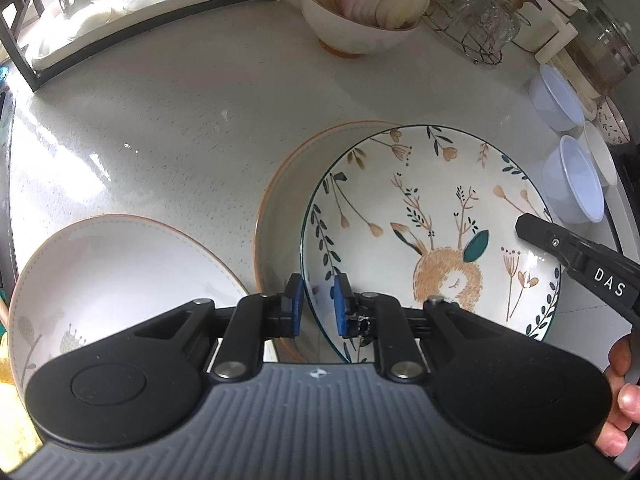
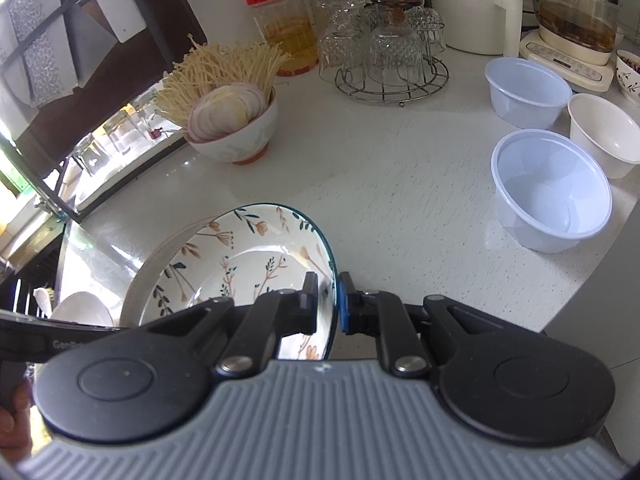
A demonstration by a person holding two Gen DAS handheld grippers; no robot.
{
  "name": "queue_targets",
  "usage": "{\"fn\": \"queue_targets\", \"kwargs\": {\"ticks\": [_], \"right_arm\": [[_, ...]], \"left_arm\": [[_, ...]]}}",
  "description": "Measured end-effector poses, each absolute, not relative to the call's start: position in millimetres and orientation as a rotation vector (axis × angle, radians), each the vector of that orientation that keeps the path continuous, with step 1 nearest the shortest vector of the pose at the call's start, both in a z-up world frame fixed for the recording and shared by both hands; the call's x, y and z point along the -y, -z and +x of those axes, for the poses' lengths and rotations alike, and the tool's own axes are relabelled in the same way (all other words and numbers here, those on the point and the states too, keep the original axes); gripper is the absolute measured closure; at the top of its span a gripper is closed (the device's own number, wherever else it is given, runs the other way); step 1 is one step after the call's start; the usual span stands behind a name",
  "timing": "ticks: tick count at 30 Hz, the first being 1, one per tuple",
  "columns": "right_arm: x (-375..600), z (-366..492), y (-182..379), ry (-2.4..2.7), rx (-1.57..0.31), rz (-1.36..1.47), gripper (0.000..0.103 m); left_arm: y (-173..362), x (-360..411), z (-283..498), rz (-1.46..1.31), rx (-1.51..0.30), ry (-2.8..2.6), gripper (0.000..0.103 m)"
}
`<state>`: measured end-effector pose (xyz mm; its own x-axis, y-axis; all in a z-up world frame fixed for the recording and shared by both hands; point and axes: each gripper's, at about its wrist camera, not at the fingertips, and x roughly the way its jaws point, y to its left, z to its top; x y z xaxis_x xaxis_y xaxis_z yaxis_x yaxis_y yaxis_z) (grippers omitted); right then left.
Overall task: Organize plates and bowls
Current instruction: 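Lower the deer-pattern plate onto the counter and open the left gripper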
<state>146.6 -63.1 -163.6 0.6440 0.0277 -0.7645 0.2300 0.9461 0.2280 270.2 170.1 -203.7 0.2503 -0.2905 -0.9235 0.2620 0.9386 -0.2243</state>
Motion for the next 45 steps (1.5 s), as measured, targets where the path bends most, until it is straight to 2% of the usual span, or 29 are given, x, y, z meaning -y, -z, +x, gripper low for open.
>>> {"fn": "queue_targets", "kwargs": {"ticks": [6, 11, 14, 16, 24, 31, 38, 45], "right_arm": [[63.1, 150.4, 169.7, 0.134, -0.887, 0.360, 0.089], [62.0, 154.0, 170.3, 0.120, -0.891, 0.352, 0.089], [63.2, 156.2, 172.0, 0.110, -0.899, 0.358, 0.089], [65.5, 156.7, 173.2, 0.102, -0.900, 0.370, 0.089], [67.7, 156.8, 177.4, 0.072, -0.891, 0.385, 0.089], [68.5, 158.5, 176.3, 0.050, -0.902, 0.392, 0.090], [71.2, 157.3, 166.4, 0.022, -0.868, 0.361, 0.090], [75.7, 144.3, 135.7, -0.023, -0.806, 0.337, 0.090]], "left_arm": [[197.5, -173.5, 267.1, -0.017, -1.264, 0.380, 0.083], [196.1, -179.1, 264.6, -0.063, -1.269, 0.375, 0.074], [193.8, -182.5, 263.3, -0.100, -1.273, 0.375, 0.065], [192.0, -185.3, 263.7, -0.149, -1.282, 0.381, 0.054], [186.1, -195.8, 264.6, -0.247, -1.313, 0.377, 0.048], [181.6, -202.2, 258.5, -0.269, -1.310, 0.386, 0.046], [167.4, -205.4, 245.0, -0.270, -1.234, 0.345, 0.046], [125.4, -200.9, 219.1, -0.211, -1.083, 0.313, 0.046]]}}
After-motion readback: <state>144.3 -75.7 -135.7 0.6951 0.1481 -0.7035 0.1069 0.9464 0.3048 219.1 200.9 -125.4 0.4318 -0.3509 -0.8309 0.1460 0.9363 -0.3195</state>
